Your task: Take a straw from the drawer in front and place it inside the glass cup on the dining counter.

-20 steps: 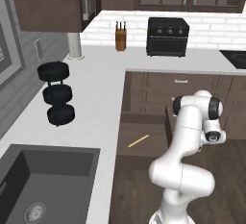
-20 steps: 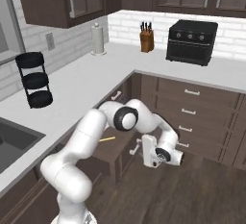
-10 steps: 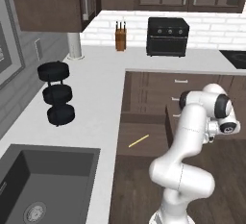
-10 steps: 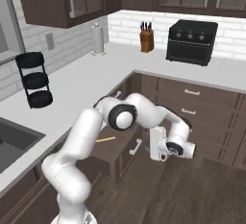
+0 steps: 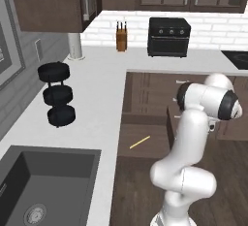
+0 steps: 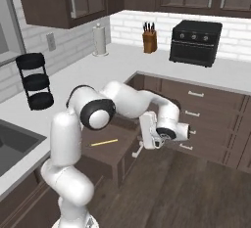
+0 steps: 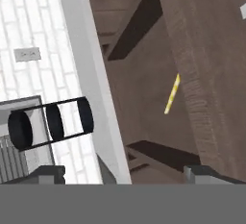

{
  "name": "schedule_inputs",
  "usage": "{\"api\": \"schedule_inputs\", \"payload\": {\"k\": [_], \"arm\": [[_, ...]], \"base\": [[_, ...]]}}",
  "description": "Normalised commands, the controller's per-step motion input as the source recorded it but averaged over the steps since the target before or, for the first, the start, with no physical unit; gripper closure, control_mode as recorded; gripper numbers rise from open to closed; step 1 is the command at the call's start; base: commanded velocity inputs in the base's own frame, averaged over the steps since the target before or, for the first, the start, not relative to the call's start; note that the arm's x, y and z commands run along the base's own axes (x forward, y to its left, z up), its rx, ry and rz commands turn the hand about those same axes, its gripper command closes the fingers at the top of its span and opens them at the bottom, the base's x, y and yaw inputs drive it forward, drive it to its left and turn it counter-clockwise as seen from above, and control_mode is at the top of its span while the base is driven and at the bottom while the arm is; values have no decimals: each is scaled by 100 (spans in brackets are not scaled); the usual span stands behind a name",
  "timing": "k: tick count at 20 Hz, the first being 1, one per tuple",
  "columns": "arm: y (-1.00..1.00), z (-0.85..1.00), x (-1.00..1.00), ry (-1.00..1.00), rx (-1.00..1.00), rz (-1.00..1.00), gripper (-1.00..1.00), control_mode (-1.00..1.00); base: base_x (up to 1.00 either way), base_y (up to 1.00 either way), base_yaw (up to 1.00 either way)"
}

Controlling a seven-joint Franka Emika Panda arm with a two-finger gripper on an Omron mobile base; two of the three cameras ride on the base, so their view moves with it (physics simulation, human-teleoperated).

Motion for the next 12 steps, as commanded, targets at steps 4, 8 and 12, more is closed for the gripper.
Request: {"api": "schedule_inputs", "payload": {"k": [4, 8, 12], "arm": [[99, 86, -1, 12, -29, 0, -100, -100], [92, 36, 0, 27, -30, 0, -100, -100], [61, -2, 10, 32, -32, 0, -100, -100]], "base": [[0, 0, 0], [0, 0, 0], [0, 0, 0]]}}
